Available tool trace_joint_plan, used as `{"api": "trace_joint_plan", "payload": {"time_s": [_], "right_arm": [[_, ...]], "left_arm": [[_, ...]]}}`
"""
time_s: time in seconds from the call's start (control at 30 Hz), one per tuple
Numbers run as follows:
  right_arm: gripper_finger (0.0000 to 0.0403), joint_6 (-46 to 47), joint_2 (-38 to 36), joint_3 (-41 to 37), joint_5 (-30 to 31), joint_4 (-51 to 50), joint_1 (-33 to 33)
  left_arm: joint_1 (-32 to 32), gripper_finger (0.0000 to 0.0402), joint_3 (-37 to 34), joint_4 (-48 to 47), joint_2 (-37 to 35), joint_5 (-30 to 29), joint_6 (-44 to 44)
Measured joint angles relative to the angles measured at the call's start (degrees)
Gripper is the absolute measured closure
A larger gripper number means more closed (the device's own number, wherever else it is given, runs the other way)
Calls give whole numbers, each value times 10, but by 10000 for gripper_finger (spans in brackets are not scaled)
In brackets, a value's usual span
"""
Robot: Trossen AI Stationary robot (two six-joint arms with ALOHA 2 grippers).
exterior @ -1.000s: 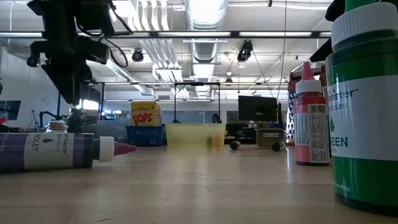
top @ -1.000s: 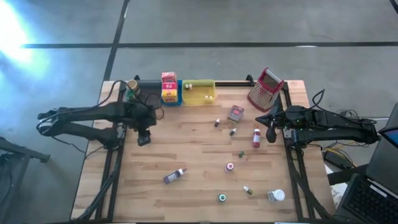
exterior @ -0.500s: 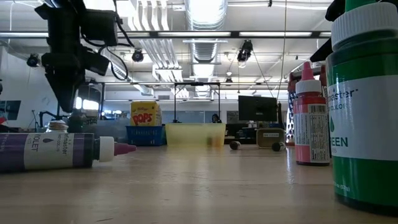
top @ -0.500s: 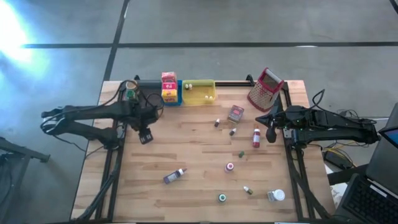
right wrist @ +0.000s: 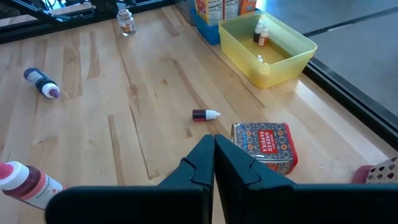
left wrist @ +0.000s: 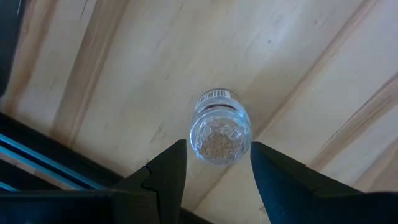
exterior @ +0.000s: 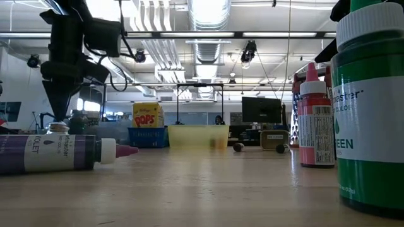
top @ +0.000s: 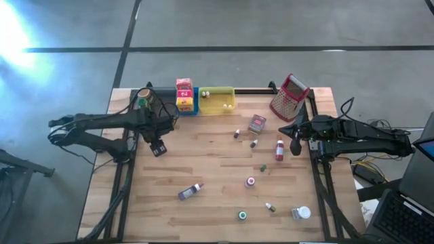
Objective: Pick & Place Kitchen Items
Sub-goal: Put the brown seasoning bottle into the black bin
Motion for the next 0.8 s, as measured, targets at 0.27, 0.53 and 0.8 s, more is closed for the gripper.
{"api": "trace_joint_plan", "payload": {"time_s": [0.27, 0.53, 0.8], "right_arm": [[394, 0, 0, 0, 0, 0, 0], [394, 0, 0, 0, 0, 0, 0], [394, 0, 0, 0, 0, 0, 0]], "left_arm": [[0, 218, -12, 7, 2, 1, 3], [0, 218, -35, 29, 2, 5, 4], [0, 218, -36, 51, 2, 5, 8]]}}
